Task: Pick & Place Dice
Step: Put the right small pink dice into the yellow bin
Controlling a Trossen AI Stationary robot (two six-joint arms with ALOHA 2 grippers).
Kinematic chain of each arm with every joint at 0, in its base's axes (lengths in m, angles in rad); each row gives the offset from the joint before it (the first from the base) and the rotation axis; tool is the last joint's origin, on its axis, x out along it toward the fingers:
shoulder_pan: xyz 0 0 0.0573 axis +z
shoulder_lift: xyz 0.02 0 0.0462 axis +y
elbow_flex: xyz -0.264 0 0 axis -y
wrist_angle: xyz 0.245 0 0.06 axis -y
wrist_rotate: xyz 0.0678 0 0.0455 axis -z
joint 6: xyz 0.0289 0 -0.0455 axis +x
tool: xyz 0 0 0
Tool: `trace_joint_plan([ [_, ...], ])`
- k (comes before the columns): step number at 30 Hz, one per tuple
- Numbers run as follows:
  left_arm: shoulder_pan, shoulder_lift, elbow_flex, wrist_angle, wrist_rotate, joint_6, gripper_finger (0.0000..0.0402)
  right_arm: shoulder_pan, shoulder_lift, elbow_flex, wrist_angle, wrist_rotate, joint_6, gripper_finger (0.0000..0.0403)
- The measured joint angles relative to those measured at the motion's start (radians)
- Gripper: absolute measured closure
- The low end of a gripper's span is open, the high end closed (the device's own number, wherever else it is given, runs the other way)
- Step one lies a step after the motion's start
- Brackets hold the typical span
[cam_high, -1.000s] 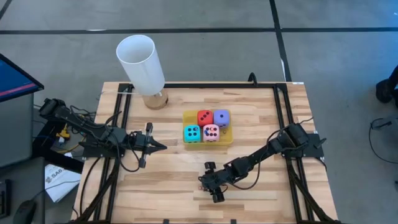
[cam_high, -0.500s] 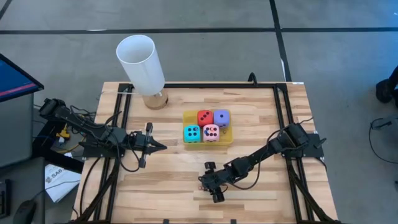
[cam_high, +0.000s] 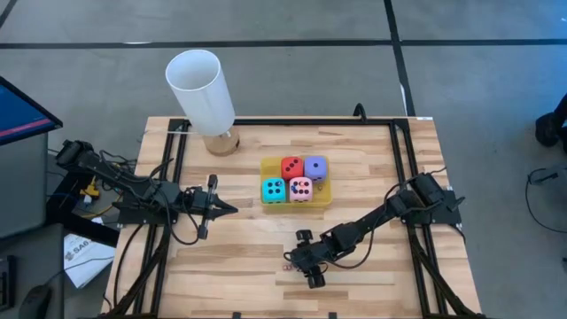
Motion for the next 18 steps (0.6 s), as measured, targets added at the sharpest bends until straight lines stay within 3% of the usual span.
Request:
trace_joint_plan([
  [18, 0.0, 0.0, 0.0, 0.0, 0.0, 0.0, 0.0402, -0.007, 0.005, -0.007, 0.074, 0.048, -0.02, 0.023],
])
